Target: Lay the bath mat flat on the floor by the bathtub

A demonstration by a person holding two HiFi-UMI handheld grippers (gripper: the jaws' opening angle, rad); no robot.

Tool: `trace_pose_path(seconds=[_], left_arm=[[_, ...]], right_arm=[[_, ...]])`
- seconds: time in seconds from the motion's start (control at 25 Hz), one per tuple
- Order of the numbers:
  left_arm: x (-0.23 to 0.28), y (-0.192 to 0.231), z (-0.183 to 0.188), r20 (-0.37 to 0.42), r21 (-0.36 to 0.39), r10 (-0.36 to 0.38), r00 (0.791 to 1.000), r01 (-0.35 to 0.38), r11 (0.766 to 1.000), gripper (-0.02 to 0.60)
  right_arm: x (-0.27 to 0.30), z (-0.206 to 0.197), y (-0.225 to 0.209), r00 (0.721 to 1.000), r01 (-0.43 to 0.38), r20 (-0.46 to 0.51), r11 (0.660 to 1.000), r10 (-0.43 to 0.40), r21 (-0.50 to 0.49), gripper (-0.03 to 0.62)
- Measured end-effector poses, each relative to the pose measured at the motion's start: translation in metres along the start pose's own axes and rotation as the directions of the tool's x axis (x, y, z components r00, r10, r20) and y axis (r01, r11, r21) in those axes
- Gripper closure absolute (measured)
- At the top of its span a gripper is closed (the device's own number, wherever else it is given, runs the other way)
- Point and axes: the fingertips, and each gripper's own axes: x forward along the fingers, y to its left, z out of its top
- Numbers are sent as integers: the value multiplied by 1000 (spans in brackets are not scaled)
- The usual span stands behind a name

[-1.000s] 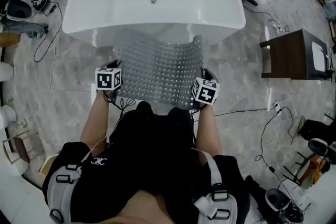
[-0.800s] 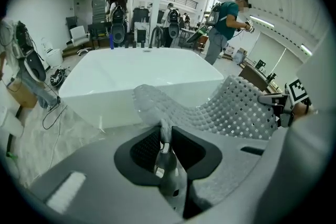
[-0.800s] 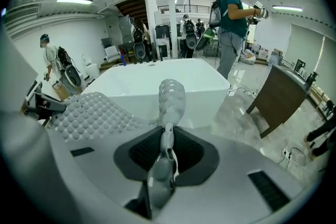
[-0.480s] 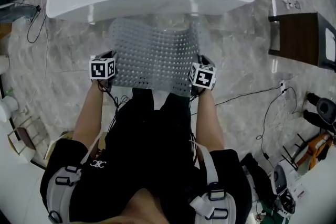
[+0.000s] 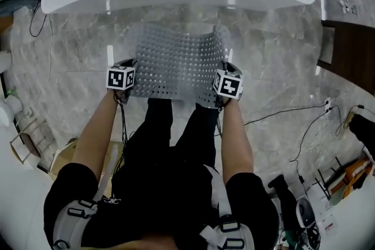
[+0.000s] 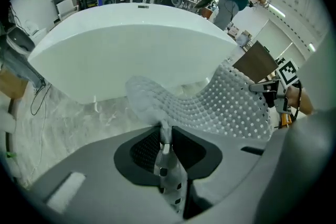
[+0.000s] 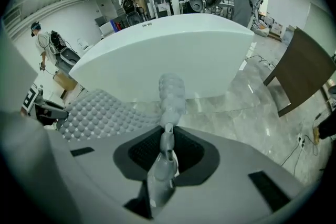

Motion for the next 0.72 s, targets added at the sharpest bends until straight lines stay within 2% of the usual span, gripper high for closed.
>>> trace_pose_path(seconds=[0.28,0.48,0.72], left_arm=[[72,31,11,41,-15,26,999,-25,1000,511],[122,61,10,40,-47,23,999,-21,999,508],[176,101,7,22,-103,13,1000,-11,995,506]], right_arm=[[80,3,-7,1000,4,0,1000,-4,-6,531],[128,7,-30,1000,16,-18,999,-17,-36,530],[189,13,-38,998,4,-69,997,-9,-79,525]])
